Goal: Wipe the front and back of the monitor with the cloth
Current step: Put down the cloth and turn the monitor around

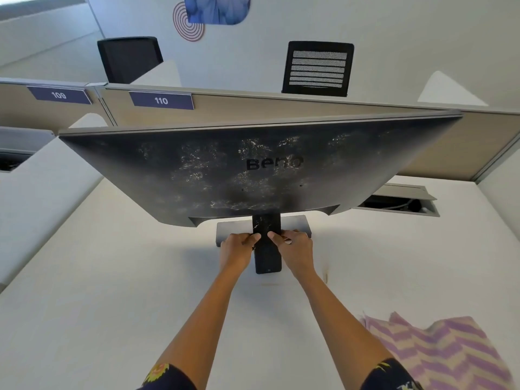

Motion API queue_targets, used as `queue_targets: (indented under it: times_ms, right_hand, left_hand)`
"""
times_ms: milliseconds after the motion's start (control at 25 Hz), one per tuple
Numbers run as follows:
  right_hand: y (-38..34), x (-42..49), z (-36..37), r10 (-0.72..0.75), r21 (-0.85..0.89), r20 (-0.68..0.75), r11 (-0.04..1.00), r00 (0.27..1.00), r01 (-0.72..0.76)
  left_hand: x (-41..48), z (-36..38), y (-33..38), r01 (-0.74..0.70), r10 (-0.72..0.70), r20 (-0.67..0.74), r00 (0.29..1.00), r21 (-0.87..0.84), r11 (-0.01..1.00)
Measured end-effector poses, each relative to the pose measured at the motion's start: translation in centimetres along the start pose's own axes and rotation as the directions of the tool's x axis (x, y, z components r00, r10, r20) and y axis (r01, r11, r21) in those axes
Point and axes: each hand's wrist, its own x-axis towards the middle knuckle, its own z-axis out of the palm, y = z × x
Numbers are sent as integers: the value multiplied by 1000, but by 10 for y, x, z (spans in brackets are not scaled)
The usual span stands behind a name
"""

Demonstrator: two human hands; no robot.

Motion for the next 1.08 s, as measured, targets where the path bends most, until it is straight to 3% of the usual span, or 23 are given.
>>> queue_targets:
  times_ms: [120,240,400,520,640,920,1080]
  right_hand:
    - [-3,-3,3,16,-22,-35,1000,999,-17]
    - [-6,-4,-2,88,-14,28,996,996,-88]
    - [12,-27,2,242,120,36,962,969,-245]
    - [39,-54,14,372,236,71,895,926,-378]
    - [45,-67,17,455,348,91,819,886,-456]
    - [39,-61,20,348,199,86,912,934,-358]
    - [31,-57,23,276,211,105,933,956,-292]
  left_hand:
    - [1,-1,0,10,-9,20,1000,-23,1000]
    - [0,-6,1,28,-26,10,1000,-147,989]
    - [-9,1,-19,115,-97,105,990,-186,976]
    - [-25,11,-38,261,-224,173,959,-229,938]
    - [-37,17,-44,318,-269,196,943,-295,901]
    - [-40,26,-49,226,-211,96,973,-180,957]
    - [-41,29,-41,157,-156,20,988,-150,976]
